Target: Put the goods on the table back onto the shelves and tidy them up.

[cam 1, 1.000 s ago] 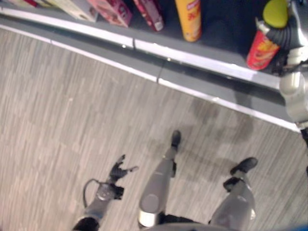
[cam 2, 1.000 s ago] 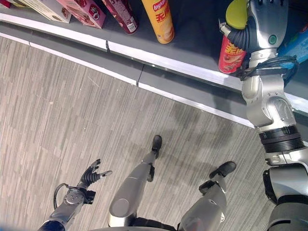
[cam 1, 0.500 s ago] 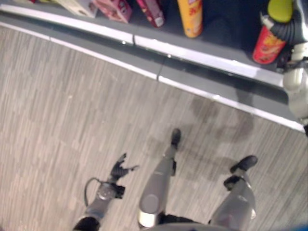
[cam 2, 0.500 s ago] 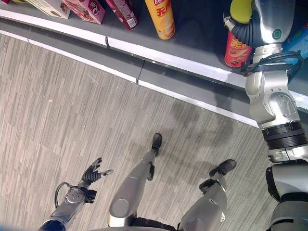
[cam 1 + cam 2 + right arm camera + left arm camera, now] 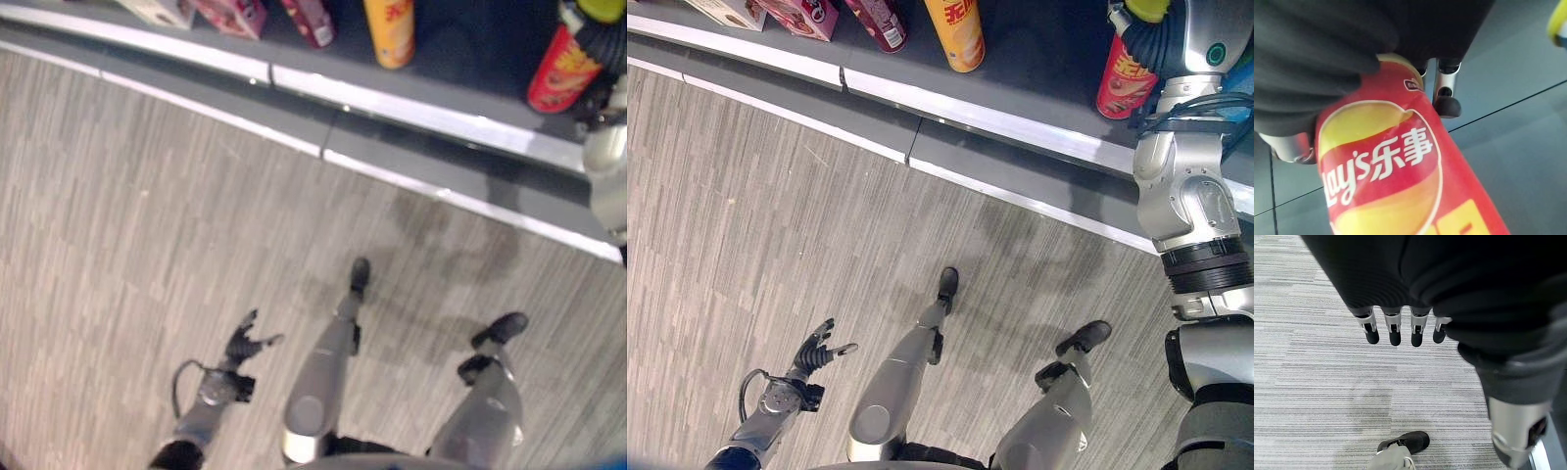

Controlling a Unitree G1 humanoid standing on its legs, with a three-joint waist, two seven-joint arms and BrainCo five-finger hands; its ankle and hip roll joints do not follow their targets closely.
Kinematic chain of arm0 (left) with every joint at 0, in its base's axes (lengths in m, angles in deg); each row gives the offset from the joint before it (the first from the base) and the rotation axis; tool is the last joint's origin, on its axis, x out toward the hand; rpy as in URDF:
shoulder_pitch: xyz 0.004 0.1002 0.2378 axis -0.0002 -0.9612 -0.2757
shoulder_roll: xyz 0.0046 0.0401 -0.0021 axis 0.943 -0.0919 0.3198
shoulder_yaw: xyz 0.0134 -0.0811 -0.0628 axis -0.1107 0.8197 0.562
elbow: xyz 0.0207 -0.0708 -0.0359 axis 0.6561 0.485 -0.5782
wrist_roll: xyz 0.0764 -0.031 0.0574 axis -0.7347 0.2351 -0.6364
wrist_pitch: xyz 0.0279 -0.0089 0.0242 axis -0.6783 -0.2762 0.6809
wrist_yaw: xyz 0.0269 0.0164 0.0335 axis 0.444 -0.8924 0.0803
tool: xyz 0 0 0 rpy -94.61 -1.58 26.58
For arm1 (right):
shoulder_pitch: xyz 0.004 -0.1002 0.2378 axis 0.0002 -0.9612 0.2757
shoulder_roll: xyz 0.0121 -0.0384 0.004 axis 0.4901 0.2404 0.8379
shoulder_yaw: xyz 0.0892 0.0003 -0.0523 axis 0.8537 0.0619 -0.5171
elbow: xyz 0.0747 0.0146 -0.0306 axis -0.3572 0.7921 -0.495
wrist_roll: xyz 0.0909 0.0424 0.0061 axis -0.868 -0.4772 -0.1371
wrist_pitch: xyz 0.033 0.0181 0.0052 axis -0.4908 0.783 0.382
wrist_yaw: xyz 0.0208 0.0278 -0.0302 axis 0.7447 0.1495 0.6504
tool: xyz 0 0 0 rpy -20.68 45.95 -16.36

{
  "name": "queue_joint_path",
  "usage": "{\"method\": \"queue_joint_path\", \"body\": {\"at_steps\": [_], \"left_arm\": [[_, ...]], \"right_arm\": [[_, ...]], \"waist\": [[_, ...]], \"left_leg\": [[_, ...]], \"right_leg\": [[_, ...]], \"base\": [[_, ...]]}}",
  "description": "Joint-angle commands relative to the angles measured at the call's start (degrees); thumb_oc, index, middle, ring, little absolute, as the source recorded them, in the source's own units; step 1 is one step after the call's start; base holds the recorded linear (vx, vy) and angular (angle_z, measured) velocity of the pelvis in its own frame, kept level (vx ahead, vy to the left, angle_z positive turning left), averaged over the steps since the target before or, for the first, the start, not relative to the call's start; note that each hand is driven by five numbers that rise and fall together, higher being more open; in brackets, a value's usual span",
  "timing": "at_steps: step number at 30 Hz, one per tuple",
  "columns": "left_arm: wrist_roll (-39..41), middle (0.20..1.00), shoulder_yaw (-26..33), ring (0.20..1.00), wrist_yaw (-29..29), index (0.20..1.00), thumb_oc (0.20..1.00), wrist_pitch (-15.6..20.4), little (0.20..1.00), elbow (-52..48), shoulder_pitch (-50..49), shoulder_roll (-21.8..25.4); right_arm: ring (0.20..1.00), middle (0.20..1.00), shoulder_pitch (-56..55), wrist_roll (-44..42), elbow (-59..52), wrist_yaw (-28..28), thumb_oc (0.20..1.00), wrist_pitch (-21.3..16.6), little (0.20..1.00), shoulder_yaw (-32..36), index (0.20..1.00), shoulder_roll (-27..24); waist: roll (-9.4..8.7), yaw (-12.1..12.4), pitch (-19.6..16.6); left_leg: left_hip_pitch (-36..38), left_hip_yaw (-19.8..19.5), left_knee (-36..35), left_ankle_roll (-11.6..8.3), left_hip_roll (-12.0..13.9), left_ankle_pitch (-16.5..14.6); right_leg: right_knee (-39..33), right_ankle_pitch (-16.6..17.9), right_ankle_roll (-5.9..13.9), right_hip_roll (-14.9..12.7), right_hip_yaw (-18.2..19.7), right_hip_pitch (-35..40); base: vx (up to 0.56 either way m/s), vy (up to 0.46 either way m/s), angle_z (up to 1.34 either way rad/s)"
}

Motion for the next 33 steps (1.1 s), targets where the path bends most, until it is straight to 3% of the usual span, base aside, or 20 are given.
{"method": "queue_joint_path", "body": {"at_steps": [1, 26, 27, 28, 33], "left_arm": [[1.76, 1.000, -4.51, 1.000, -1.61, 1.000, 1.000, 0.78, 1.000, 0.96, -1.01, 1.45], [2.15, 1.000, -5.12, 1.000, -2.70, 1.000, 1.000, 0.60, 1.000, 1.92, -0.41, 0.66], [2.16, 1.000, -5.11, 1.000, -2.76, 1.000, 1.000, 0.58, 1.000, 1.97, -0.34, 0.64], [2.21, 1.000, -5.06, 1.000, -2.79, 1.000, 1.000, 0.58, 1.000, 1.93, -0.28, 0.64], [2.13, 1.000, -5.07, 1.000, -2.81, 1.000, 1.000, 0.44, 1.000, 2.21, -0.38, 0.67]], "right_arm": [[0.200, 0.200, 4.13, -1.95, 0.68, -3.23, 0.200, -0.09, 0.200, 0.63, 0.200, -1.58], [0.200, 0.200, 4.76, -4.47, 0.56, -4.36, 0.200, -0.20, 0.200, 0.57, 0.200, 2.23], [0.517, 0.517, 5.08, -4.86, 0.63, -4.56, 0.517, -0.42, 0.517, 0.40, 0.517, 2.36], [1.000, 1.000, 5.18, -4.95, 0.50, -4.60, 1.000, -0.52, 1.000, 0.32, 1.000, 2.48], [1.000, 1.000, 4.74, -5.33, -0.54, -4.09, 1.000, -1.04, 1.000, 0.40, 1.000, 3.05]], "waist": [[1.32, 2.20, -3.43], [1.17, 2.13, -3.09], [1.04, 2.20, -3.10], [0.93, 2.11, -3.07], [0.69, 1.98, -3.22]], "left_leg": [[4.24, 2.16, -8.93, -1.73, 0.30, -2.44], [4.21, 2.08, -8.93, -1.71, 0.08, -2.75], [4.19, 2.18, -8.93, -1.73, 0.10, -2.78], [4.20, 2.23, -8.93, -1.76, 0.14, -2.75], [4.32, 2.10, -8.93, -1.75, 0.13, -2.89]], "right_leg": [[7.40, -0.84, 3.73, -2.37, 8.10, -7.40], [8.53, -1.00, 3.73, -2.69, 8.73, -8.50], [8.45, -0.98, 3.73, -2.70, 8.87, -8.56], [8.48, -0.95, 3.73, -2.68, 8.96, -8.62], [8.89, -1.09, 3.73, -2.78, 9.13, -8.77]], "base": [[0.00, 0.000, 0.00], [0.00, 0.000, 0.00], [0.00, 0.000, -0.04], [0.00, 0.002, -0.03], [0.00, 0.000, 0.00]]}}
